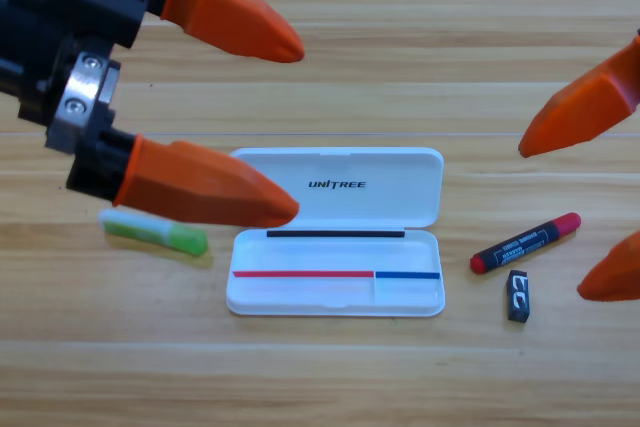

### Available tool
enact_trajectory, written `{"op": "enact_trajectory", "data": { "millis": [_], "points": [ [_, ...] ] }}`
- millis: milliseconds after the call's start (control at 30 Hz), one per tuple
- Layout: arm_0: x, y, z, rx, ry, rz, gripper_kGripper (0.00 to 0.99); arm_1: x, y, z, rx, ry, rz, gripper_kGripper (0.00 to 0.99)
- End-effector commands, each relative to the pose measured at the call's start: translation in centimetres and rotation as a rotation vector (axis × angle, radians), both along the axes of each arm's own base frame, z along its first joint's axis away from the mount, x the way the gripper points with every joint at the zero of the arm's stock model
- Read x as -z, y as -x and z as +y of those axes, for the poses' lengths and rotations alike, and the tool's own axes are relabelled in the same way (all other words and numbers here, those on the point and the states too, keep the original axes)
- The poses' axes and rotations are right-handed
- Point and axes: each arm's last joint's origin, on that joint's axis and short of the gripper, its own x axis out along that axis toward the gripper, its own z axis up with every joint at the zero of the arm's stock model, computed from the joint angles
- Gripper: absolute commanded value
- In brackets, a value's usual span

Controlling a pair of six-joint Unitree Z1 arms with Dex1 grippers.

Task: Clean up eraser and pencils

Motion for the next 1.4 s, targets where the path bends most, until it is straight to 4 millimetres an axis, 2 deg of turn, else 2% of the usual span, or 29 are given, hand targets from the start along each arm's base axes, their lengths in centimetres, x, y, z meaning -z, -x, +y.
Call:
{"op": "enact_trajectory", "data": {
  "millis": [33, 367, 500, 667, 767, 900, 1067, 1233, 1400],
  "points": [
    [1.4, 0.2, -0.6, 0.018, -0.048, 0.031, 0.983, 0.1, 0.9, -0.2, -0.014, -0.003, -0.013, 0.983],
    [1.3, -0.1, -0.5, -0.003, -0.051, 0.027, 0.98, 0.0, 1.3, -0.8, 0.001, 0.006, -0.045, 0.983],
    [0.8, -1.5, 0.0, -0.098, -0.057, -0.005, 0.976, 0.9, 0.8, -0.9, 0.095, 0.074, -0.029, 0.983],
    [0.8, -4.4, 1.4, -0.358, -0.119, -0.096, 0.979, 3.0, -1.8, 0.1, 0.379, 0.244, -0.002, 0.983],
    [0.8, -6.8, 3.7, -0.481, -0.114, -0.112, 0.985, 4.4, -3.8, 1.2, 0.558, 0.339, 0.016, 0.982],
    [0.8, -9.7, 6.3, -0.564, -0.091, -0.138, 0.983, 5.8, -7.5, 2.5, 0.73, 0.403, 0.15, 0.982],
    [2.9, -13.7, 8.1, -0.611, -0.212, -0.189, 0.946, 7.2, -9.8, 4.3, 0.907, 0.451, 0.262, 0.982],
    [7.0, -18.2, 9.9, -0.57, -0.374, -0.2, 0.914, 9.9, -10.9, 5.5, 0.989, 0.533, 0.307, 0.977],
    [11.6, -19.7, 10.5, -0.358, -0.533, -0.225, 0.893, 13.2, -11.7, 5.7, 1.214, 0.619, 0.351, 0.98]
  ]
}}
